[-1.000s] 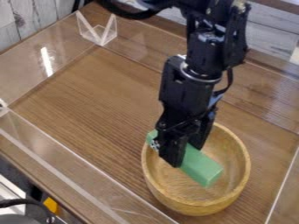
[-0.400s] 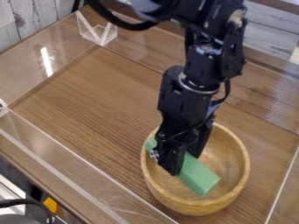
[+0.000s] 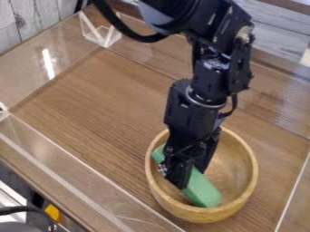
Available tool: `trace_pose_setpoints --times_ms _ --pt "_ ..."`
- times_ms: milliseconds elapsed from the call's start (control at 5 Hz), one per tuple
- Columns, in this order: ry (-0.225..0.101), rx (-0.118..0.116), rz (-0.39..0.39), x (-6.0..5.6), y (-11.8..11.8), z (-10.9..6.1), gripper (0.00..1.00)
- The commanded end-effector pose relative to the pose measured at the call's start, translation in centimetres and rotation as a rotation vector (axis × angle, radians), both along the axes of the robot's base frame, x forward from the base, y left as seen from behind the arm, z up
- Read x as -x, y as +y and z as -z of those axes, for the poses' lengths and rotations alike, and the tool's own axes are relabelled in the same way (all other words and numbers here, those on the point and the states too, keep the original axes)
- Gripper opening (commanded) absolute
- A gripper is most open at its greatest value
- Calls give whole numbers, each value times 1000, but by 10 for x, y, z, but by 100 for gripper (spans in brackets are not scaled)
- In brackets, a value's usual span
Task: Put the green block in the brown bowl
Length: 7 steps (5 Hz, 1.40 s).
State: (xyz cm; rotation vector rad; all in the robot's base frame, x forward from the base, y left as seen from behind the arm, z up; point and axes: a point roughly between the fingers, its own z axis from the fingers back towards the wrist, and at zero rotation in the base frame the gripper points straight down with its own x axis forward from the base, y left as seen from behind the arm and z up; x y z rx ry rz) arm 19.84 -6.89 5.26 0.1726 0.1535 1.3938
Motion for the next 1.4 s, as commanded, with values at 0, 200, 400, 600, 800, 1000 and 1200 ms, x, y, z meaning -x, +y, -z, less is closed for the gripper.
trace_pose_setpoints --times_ms 0,200,400,600,800,1000,1200 --pt "-29 11 12 -2 1 -10 100" --pt "-47 26 21 -4 5 -20 100" --pt "-54 36 25 -5 9 -24 100" --pt "-63 42 28 -7 12 -27 100" --pt "-68 48 26 -8 15 -28 100" --pt "-74 53 24 -10 18 -29 100" --pt "-81 58 22 -11 21 -30 100"
